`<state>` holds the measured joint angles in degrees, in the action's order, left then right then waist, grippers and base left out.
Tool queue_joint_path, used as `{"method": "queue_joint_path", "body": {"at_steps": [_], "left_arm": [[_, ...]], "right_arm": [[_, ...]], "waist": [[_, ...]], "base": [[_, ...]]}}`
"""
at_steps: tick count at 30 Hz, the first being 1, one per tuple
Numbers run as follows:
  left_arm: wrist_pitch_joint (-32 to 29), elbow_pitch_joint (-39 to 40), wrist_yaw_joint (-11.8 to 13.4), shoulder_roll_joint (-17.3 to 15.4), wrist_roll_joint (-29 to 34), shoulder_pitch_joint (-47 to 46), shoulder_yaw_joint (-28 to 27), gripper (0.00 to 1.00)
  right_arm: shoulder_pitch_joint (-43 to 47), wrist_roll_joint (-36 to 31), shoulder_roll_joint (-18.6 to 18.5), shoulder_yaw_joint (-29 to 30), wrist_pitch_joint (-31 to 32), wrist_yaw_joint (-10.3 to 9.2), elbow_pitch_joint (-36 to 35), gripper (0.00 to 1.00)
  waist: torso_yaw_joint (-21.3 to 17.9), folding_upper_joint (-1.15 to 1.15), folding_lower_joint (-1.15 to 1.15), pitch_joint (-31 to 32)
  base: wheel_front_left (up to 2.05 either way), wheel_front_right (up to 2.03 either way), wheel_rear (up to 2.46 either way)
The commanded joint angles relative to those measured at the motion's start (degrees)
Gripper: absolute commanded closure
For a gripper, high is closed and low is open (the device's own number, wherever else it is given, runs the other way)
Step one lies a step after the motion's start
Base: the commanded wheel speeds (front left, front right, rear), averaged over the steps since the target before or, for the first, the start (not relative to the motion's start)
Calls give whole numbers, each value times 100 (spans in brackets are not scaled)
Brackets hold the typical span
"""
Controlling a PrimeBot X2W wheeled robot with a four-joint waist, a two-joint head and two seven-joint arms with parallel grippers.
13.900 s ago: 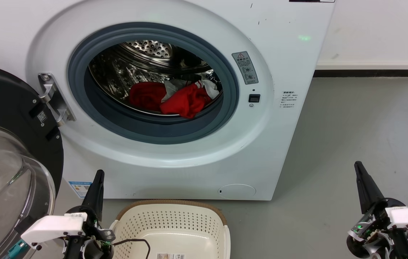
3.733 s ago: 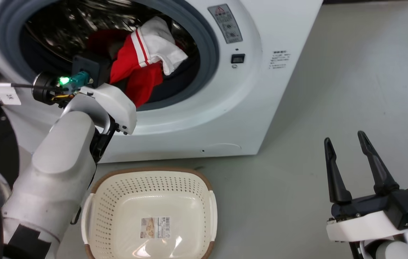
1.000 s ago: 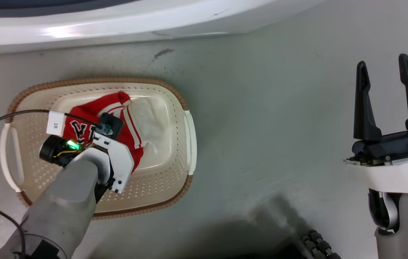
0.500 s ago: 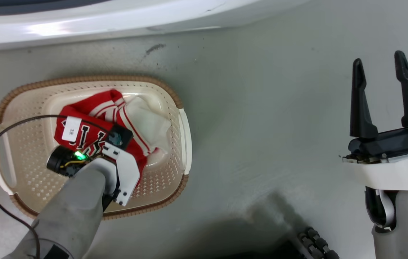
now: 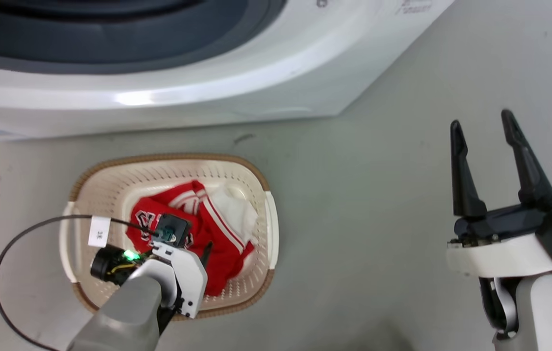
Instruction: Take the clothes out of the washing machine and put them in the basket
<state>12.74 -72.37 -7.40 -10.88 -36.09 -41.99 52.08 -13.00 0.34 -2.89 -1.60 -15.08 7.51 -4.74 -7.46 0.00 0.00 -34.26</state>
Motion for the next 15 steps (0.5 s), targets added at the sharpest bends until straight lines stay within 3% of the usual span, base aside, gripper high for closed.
{"method": "queue_joint_path", "body": {"at_steps": [1,6,15], "left_arm": [[85,16,-3,20,-91,117,-57,0],[244,274,98,7,-250,375,-354,0],[245,2241,755,-303,144,1173,-1558,0]], "right_arm": [[101,-44,3,-4,-14,-4,37,0],[318,-84,3,-1,-14,-4,108,0],[672,-143,3,15,-14,-4,190,0]], "waist": [[169,0,0,370],[293,0,0,830],[532,0,0,1524]], "base": [[0,0,0],[0,0,0],[0,0,0]]}}
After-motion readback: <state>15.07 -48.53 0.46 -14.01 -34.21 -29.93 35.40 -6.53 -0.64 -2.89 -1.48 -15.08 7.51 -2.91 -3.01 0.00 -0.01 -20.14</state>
